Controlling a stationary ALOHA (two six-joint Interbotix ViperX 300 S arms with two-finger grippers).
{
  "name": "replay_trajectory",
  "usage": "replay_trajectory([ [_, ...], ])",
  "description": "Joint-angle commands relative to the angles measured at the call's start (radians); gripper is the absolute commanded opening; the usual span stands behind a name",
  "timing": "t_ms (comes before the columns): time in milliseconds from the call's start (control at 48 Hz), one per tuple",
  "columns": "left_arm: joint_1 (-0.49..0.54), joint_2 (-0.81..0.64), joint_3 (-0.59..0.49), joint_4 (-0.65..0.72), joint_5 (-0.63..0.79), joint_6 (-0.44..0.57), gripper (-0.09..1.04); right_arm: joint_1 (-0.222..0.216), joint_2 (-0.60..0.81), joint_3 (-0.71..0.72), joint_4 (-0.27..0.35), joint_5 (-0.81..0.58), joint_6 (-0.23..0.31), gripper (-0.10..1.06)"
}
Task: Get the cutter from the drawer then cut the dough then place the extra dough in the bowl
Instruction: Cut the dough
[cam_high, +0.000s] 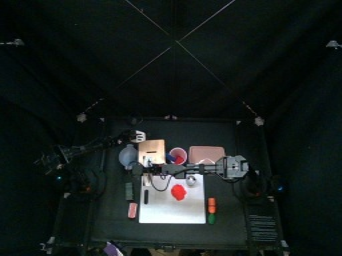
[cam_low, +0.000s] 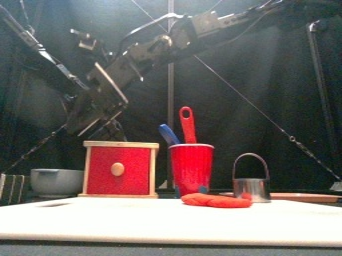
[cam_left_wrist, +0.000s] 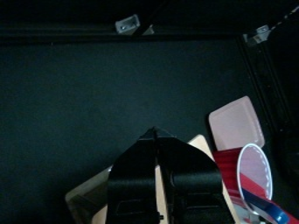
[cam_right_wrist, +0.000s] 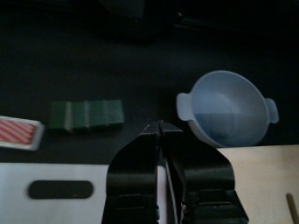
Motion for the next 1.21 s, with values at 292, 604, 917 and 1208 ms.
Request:
replay_trajectory([
  [292,-0.356,-0.304,0.183,0.252,-0.175,0.002,0.30,0.086,-0.417,0.436,0.195,-0.063,0.003,0.40],
  [604,-0.618,-0.282,0.261,0.448,-0.314,0.000,0.33,0.104,-0.746,0.896,0.302,-0.242,0.003,0.67],
  [917,-0.707,-0.071,0.253,0.446,-0.463,-0.003,0.60,0.006,-0.888,1.183,0.344,-0.273,0.002,0.81],
  [1208,-0.723,0.087,0.186,0.434,-0.517,0.000,0.67,-0.098,-0.833,1.213,0.334,-0.339,0.002,0.82],
])
